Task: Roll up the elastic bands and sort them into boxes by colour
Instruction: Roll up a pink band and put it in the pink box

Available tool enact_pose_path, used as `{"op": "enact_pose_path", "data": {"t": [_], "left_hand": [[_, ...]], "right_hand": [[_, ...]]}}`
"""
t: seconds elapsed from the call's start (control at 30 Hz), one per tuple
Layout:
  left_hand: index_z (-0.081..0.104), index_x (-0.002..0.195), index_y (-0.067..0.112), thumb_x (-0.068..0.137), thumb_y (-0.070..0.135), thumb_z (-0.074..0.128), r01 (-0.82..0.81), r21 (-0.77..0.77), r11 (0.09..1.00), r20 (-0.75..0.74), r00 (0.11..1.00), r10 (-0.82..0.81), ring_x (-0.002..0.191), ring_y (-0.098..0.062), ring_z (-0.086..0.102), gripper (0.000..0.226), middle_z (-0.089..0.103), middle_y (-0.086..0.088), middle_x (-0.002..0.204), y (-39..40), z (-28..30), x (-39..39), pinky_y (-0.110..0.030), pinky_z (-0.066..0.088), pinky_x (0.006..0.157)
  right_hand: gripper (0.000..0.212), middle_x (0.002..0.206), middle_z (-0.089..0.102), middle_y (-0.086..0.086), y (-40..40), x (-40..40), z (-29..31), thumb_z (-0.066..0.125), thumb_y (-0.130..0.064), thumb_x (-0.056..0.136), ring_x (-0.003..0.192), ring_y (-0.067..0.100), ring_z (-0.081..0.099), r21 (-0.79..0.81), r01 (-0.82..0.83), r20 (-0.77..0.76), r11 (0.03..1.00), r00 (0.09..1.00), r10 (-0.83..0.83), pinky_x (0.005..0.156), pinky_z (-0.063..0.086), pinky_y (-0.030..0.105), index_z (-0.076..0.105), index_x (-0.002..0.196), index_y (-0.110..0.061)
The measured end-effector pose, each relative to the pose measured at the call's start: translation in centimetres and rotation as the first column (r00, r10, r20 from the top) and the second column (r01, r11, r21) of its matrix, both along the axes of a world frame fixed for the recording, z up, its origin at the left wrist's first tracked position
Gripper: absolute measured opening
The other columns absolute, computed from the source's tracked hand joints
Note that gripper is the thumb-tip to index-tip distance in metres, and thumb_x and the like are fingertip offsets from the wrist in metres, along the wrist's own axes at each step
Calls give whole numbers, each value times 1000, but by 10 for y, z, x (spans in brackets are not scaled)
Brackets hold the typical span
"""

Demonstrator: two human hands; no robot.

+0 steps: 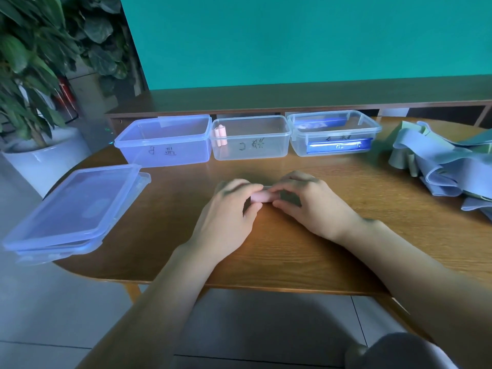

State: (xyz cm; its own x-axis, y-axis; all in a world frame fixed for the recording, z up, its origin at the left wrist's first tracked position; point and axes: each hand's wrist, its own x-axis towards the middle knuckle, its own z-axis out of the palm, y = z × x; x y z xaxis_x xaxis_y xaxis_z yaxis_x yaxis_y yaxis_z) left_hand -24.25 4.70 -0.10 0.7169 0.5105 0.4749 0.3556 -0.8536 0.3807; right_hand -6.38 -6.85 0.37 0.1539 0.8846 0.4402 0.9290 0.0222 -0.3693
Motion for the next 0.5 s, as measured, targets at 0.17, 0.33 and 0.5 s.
{"op": "enact_pose_path", "data": {"t": [0.17,0.33,0.5], "left_hand": [[66,119,30,96,26,63,6,51,999,5,1000,-6,111,-10,47,24,59,15,116,4,1,5,-32,50,85],[55,137,30,98,40,57,-8,27,1000,-93,996,10,125,-11,41,40,55,13,133,16,0,18,-34,46,98],[57,134,29,94,49,59,9,-14,1000,-113,994,-11,121,-12,46,45,60,11,128,36,-2,28,-35,46,97]], "right_hand": [[29,117,60,-7,8,8,3,64,-34,96,111,18,57,-92,5,2,996,1000,-5,96,50,42,65,125,-33],[40,123,54,-7,19,14,2,56,-43,98,113,17,52,-167,37,4,985,999,-37,98,50,43,58,137,-34],[50,127,50,-4,29,19,-1,56,-40,100,116,16,51,-176,48,-26,983,998,-54,103,46,39,48,148,-28]]}}
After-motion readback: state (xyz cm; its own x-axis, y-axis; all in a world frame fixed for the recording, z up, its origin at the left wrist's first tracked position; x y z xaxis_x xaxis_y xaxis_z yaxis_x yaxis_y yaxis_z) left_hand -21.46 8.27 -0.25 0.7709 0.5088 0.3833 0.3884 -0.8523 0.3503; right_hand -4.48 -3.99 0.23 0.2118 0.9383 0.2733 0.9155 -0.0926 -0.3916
